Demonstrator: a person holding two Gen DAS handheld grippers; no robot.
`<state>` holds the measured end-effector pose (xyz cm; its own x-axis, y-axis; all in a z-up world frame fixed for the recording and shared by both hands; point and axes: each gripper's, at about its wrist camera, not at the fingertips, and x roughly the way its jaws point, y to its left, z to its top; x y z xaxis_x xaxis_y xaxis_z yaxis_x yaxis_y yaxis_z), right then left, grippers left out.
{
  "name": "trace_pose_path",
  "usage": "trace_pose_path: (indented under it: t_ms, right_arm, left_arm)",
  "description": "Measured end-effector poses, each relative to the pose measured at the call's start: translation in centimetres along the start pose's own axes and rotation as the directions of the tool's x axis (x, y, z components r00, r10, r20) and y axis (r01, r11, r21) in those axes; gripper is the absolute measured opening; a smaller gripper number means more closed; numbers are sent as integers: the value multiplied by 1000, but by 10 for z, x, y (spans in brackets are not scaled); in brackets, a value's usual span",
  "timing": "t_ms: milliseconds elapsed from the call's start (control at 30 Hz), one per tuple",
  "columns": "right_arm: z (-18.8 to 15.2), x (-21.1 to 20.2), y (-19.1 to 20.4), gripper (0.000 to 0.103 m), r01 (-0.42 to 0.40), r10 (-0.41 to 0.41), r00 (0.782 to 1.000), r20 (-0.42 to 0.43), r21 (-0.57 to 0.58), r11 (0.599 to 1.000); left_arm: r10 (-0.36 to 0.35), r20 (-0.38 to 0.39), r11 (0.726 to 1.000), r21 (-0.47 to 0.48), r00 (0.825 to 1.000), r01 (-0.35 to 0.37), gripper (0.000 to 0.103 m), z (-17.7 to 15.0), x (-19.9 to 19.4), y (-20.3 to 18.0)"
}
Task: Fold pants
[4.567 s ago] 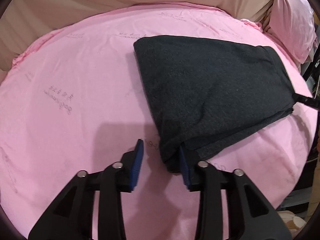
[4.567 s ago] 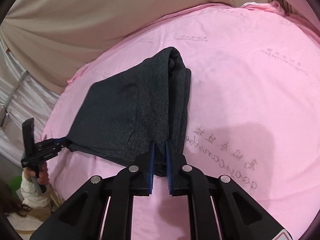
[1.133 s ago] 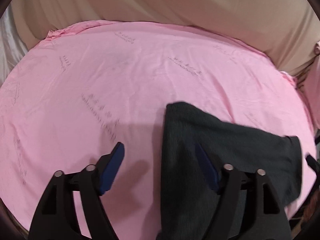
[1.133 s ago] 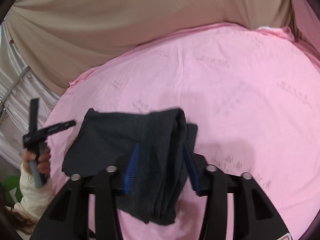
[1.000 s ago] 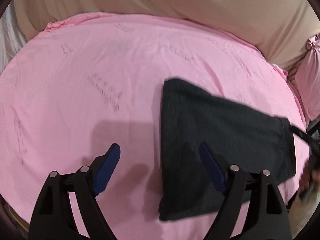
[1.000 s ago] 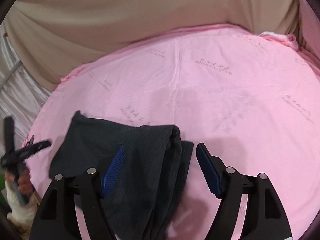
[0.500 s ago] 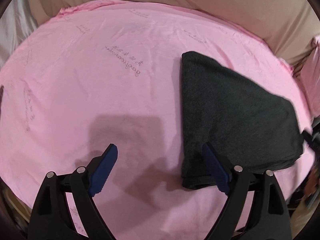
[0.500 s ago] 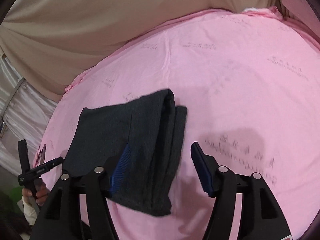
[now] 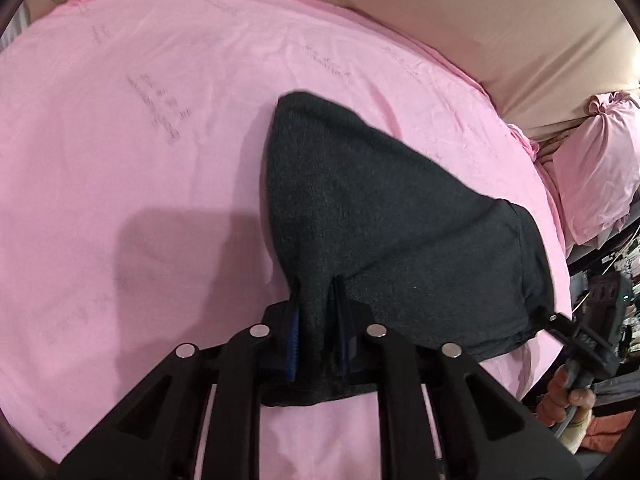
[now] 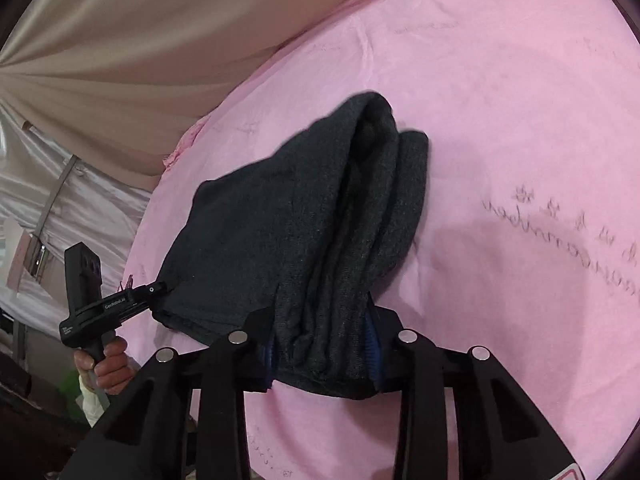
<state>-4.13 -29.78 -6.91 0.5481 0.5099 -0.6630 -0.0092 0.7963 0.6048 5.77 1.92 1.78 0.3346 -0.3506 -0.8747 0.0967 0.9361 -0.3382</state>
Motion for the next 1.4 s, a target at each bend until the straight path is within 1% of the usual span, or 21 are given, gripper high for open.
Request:
trace_pose_path:
  t_ms: [100,200,267,367,400,433,500,567,633,667,700,733,767,800,833,900,967,1033,1067,1267,1400]
  right_arm:
    - [-3,-17,17,31,-8,8,1000,-1,-61,998]
    - [-22,11,-8,36,106,-111,988,-108,-46,993]
    - [-26,5,-20,40,33,-30,997,-75,36,999]
    - [-17,-18,-7,51,128,-128,992,19,26,991]
    - [-11,-25,3,48,157,-157,986,57,-8,988]
    - [-3,-30,18,44,168,-163,982,94,-49,985]
    - [11,-28,38,31,121,-109,987,117,-99,988]
    - [22,-4,65,16,75,-60,994,92,-165,983]
    - [29,25,73,10,50,-44,999,32,-219,974]
    - [33,40,70,5,81,-79,997,16,-224,971]
    - [37,56,63,3,178,-178,984,21,-215,960]
    - [40,68,42,0,223,-226,974,4,-173,959]
    - [41,67,22,0,128,-129,992,-5,-95,987]
    - [40,62,9,0,48,-48,999,-16,-6,999]
    - [40,58,13,0,53,-53,998,-14,-6,999]
    - [36,47,40,2,141,-141,990,14,-88,986]
    - [30,38,57,10,143,-139,990,35,-147,979]
    - [26,49,55,10,214,-216,976,10,-187,959]
    - [22,57,50,0,252,-258,966,-11,-190,949]
    - [24,29,61,6,221,-213,975,61,-232,947]
    - [43,54,51,6,313,-310,949,53,-238,919]
  left_arm:
    - [23,-4,999,24,1000,-23,10,-11,-21,-1]
    - [72,-57,997,25,996,-71,16,-32,-8,8]
    - [91,-41,996,9,995,-91,23,-35,-10,11]
    - [114,72,993,12,991,-115,23,-21,-47,0]
    - [125,140,991,33,982,-131,31,-11,-63,-9]
    - [127,185,990,36,975,-136,52,-3,-71,-15]
    - [133,249,989,26,959,-144,75,20,-74,-28]
    - [144,240,986,42,960,-159,75,39,-53,-41]
    - [211,183,972,66,960,-226,69,58,-11,-47]
    - [273,146,955,74,951,-286,65,63,10,-41]
    - [343,88,933,81,935,-350,58,68,40,-33]
    - [374,52,924,68,926,-377,59,65,53,-21]
    - [348,46,936,36,936,-350,63,65,62,-9]
    - [349,67,936,29,935,-352,69,66,60,-4]
    - [339,50,940,32,939,-341,69,66,58,-1]
    - [352,55,935,22,935,-353,68,64,48,0]
    - [337,81,940,21,938,-339,67,61,35,-6]
    - [321,105,944,36,941,-327,67,54,19,-13]
    - [324,111,943,42,940,-330,67,52,16,-16]
    - [337,88,932,111,937,-345,69,23,6,-35]
    - [360,98,918,142,928,-371,69,10,4,-42]
